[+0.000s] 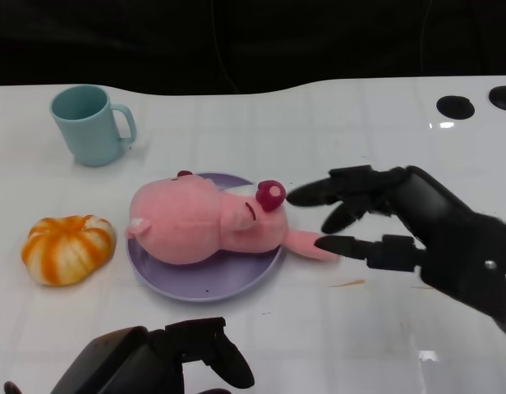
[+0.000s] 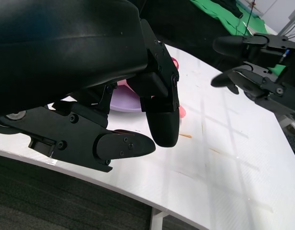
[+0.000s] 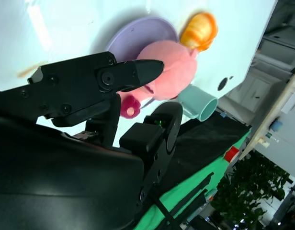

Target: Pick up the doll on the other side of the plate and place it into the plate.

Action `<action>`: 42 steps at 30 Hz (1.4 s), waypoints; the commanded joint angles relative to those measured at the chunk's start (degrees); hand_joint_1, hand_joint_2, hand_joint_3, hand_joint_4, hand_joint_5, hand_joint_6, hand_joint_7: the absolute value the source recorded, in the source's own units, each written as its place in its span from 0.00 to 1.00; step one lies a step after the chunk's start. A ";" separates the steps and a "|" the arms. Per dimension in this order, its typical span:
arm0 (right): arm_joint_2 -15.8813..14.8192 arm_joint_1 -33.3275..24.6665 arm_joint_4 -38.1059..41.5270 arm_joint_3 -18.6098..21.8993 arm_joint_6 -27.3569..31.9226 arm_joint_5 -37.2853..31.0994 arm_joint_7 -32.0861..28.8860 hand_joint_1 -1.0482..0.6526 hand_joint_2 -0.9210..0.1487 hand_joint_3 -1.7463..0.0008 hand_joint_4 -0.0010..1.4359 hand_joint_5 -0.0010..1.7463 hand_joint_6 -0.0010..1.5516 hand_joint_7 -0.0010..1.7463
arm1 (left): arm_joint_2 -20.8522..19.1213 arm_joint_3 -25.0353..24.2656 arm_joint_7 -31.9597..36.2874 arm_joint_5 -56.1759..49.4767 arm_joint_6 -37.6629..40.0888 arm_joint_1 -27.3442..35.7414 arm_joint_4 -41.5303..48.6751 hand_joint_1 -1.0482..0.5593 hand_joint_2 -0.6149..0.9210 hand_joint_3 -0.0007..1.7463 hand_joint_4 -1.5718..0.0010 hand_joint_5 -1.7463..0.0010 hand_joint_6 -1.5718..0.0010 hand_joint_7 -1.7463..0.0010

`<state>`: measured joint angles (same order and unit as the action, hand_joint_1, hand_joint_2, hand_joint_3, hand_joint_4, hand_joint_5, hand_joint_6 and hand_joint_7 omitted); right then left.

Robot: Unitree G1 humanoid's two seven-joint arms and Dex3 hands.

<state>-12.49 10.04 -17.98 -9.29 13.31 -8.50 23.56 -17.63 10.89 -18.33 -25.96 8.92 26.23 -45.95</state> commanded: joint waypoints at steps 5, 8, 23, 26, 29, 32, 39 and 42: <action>-3.45 -7.82 -13.13 4.61 9.04 5.19 1.64 0.58 0.35 0.39 0.56 0.85 0.50 0.73 | -1.02 -0.50 -0.44 0.64 -1.26 -0.23 -0.54 0.48 1.00 0.23 0.59 0.00 0.57 0.43; -4.89 -10.30 -18.70 6.35 13.92 6.61 1.84 0.60 0.43 0.29 0.58 0.94 0.49 0.81 | -1.09 -0.60 -0.36 0.68 -1.37 -0.16 -0.65 0.48 1.00 0.23 0.59 0.00 0.57 0.43; -8.73 -16.19 -17.77 7.77 9.98 7.07 1.09 0.66 0.43 0.23 0.62 1.00 0.48 0.91 | -1.83 -3.88 0.12 2.82 -4.40 1.01 1.27 0.49 1.00 0.23 0.59 0.02 0.57 0.45; -11.63 -15.77 -16.04 6.05 7.52 3.47 1.54 0.63 0.47 0.23 0.64 1.00 0.49 0.91 | -1.89 -4.19 0.26 2.85 -5.13 1.05 1.81 0.49 1.00 0.23 0.59 0.03 0.57 0.45; -12.79 -15.28 -14.28 5.14 5.03 2.65 2.18 0.63 0.50 0.23 0.64 1.00 0.50 0.90 | -1.62 -4.29 0.36 2.85 -5.43 1.19 2.08 0.49 1.00 0.23 0.58 0.02 0.56 0.45; -13.56 -14.65 -12.98 4.35 4.06 2.05 2.79 0.65 0.53 0.22 0.63 1.00 0.50 0.89 | -1.47 -4.12 0.62 2.28 -5.87 1.05 2.54 0.48 1.00 0.23 0.59 0.03 0.56 0.46; -14.82 -13.94 -12.25 3.04 3.97 -0.22 3.40 0.67 0.54 0.22 0.62 1.00 0.51 0.88 | -1.26 -4.43 0.85 2.07 -6.73 0.92 2.86 0.49 1.00 0.24 0.58 0.11 0.55 0.46; -14.84 -13.95 -12.49 2.76 4.01 -0.64 3.35 0.67 0.55 0.21 0.63 1.00 0.51 0.88 | -1.26 -4.72 0.73 2.16 -6.92 1.23 2.76 0.49 1.00 0.24 0.57 0.10 0.55 0.46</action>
<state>-26.39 -4.22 -30.33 -6.59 17.79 -9.04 26.67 -18.66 6.68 -18.30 -23.99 2.58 27.27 -43.48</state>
